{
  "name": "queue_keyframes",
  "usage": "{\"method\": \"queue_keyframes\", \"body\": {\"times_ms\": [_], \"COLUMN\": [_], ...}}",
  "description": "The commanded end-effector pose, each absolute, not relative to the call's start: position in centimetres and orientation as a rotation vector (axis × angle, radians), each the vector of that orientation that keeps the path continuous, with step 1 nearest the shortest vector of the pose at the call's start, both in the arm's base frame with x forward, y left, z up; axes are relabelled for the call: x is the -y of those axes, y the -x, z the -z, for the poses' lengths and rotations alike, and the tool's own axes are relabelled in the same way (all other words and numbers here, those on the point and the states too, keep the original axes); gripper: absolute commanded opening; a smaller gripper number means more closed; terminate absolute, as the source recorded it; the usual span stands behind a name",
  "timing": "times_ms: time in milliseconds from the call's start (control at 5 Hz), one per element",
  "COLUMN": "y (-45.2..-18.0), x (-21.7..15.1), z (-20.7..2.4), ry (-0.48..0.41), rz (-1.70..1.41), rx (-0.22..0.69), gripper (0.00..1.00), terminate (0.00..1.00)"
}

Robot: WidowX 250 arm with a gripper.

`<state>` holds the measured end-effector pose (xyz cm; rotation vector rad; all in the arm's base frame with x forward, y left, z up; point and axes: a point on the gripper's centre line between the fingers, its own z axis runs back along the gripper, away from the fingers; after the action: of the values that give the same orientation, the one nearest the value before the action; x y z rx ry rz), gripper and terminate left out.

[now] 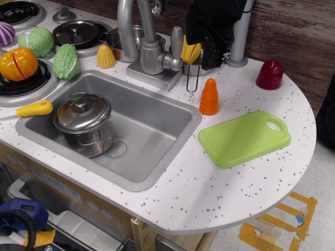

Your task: Put carrot on cutting board

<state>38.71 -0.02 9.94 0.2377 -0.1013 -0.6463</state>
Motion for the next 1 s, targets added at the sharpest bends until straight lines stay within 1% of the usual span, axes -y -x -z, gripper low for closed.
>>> {"method": "queue_keyframes", "body": {"times_ms": [0, 400, 600, 800], "y": [-38.7, -38.6, -38.6, -38.9], "x": [0.0, 0.9, 1.1, 1.7], "z": [-9.9, -7.2, -6.8, -5.7], "ry": [-0.238, -0.220, -0.209, -0.173], "rz": [0.646, 0.659, 0.662, 0.663], "rx": [0.101, 0.149, 0.172, 0.210], "gripper": [1.00, 1.00, 1.00, 1.00], "terminate": [0.00, 0.00, 0.00, 0.00]}}
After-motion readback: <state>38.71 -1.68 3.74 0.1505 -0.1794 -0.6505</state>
